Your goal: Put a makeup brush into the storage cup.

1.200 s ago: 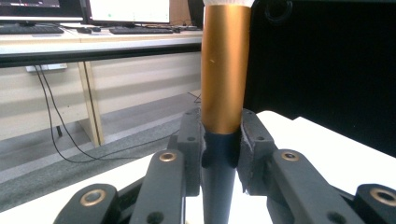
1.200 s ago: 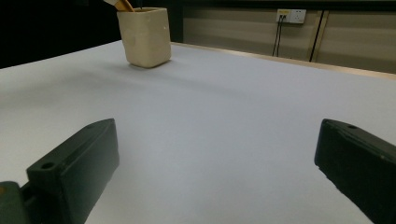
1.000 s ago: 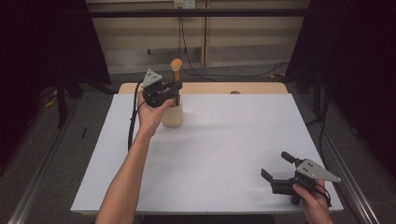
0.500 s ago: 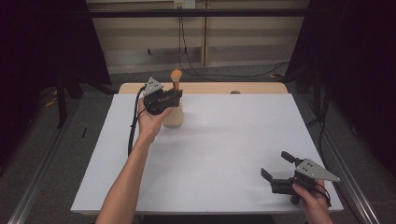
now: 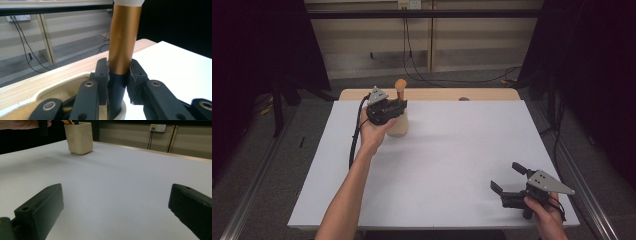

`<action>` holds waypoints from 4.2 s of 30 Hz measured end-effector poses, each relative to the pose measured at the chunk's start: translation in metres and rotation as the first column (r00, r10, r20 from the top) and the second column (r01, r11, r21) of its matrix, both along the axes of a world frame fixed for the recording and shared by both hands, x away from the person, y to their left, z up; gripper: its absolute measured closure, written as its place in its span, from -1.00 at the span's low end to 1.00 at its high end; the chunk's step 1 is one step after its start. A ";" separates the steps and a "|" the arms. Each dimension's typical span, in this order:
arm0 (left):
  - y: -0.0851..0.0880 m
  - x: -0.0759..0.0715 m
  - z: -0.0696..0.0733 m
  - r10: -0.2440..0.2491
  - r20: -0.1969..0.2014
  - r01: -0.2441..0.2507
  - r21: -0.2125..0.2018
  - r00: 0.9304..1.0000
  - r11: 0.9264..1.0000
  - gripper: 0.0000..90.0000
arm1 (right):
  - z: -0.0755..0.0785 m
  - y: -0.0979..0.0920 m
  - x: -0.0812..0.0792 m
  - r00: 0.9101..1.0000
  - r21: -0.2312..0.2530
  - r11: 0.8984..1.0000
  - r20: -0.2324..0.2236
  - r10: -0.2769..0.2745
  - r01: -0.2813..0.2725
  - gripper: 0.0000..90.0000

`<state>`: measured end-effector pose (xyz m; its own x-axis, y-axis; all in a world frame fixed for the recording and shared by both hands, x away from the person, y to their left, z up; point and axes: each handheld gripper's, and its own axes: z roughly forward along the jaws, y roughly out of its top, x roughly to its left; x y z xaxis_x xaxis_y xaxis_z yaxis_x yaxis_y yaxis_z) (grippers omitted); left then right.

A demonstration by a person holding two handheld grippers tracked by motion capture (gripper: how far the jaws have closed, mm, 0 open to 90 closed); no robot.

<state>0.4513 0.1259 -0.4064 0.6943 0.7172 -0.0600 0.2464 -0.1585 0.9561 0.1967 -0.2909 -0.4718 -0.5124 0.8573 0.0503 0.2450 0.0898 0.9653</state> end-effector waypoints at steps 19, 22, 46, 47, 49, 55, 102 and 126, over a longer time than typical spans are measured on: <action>-0.004 -0.001 0.002 0.015 0.018 -0.015 0.009 1.000 1.000 0.13 | 0.000 0.000 0.000 1.000 0.003 1.000 -0.001 0.004 -0.004 -1.00; -0.004 -0.002 0.002 0.007 0.014 -0.007 -0.001 1.000 1.000 -0.01 | -0.001 0.000 0.000 1.000 0.004 1.000 -0.003 0.006 -0.006 -1.00; -0.006 -0.029 0.016 -0.020 -0.004 0.020 -0.062 1.000 0.998 -0.96 | -0.003 -0.007 0.003 1.000 0.020 1.000 -0.004 -0.012 0.012 -1.00; -0.005 -0.031 0.015 -0.017 -0.006 0.017 -0.074 1.000 0.997 -0.97 | -0.003 -0.006 0.003 1.000 0.020 1.000 -0.004 -0.011 0.011 -1.00; -0.004 -0.035 0.012 -0.010 -0.001 0.010 -0.058 1.000 0.998 -0.97 | -0.003 -0.006 0.003 1.000 0.018 1.000 -0.004 -0.008 0.008 -1.00; 0.001 -0.049 0.014 -0.019 0.013 0.019 -0.051 1.000 0.999 -0.97 | -0.003 -0.007 0.002 1.000 0.018 1.000 -0.002 -0.014 0.014 -1.00; 0.081 -0.146 -0.016 0.022 0.014 -0.022 -0.024 1.000 0.999 -0.94 | 0.001 -0.005 -0.005 0.999 0.011 0.999 0.011 -0.033 0.033 -1.00; 0.115 -0.198 -0.038 0.063 -0.007 -0.063 0.003 0.998 0.998 -0.94 | 0.001 -0.006 -0.008 0.999 0.004 0.999 0.017 -0.040 0.040 -1.00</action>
<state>0.2532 0.2406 -0.4447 0.6475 0.7595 -0.0626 0.2625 -0.1452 0.9539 0.1892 -0.2971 -0.4706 -0.4787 0.8768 0.0455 0.2321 0.0764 0.9697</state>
